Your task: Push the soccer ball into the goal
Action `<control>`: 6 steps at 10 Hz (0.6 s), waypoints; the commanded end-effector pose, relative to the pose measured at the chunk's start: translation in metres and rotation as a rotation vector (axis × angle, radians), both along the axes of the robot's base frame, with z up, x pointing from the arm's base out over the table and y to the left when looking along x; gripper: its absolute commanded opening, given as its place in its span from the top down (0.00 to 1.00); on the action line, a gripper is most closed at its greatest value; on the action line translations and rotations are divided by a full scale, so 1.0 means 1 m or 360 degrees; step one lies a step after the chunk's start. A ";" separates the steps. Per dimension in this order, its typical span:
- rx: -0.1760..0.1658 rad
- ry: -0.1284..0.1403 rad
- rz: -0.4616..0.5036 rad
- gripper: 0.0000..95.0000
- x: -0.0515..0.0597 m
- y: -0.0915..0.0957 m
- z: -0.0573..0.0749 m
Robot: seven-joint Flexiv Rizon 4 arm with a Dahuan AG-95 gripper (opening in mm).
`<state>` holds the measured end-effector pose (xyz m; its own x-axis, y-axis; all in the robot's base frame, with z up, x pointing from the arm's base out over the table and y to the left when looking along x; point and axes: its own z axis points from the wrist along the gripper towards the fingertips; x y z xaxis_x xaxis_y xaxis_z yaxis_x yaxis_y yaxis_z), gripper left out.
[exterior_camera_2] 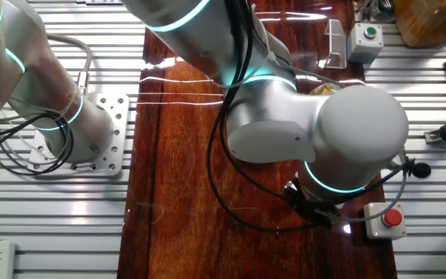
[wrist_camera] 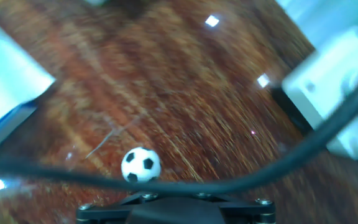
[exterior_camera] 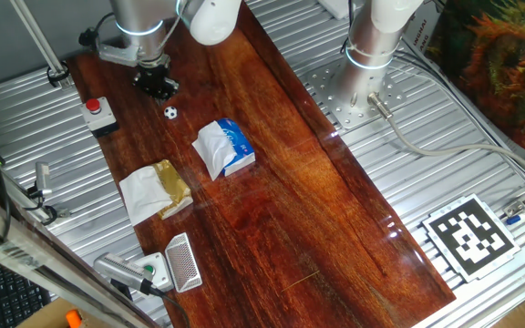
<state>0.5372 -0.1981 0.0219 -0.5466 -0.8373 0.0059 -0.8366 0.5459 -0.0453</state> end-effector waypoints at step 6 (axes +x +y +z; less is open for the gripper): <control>0.0059 -0.0030 0.0554 1.00 0.003 0.011 -0.010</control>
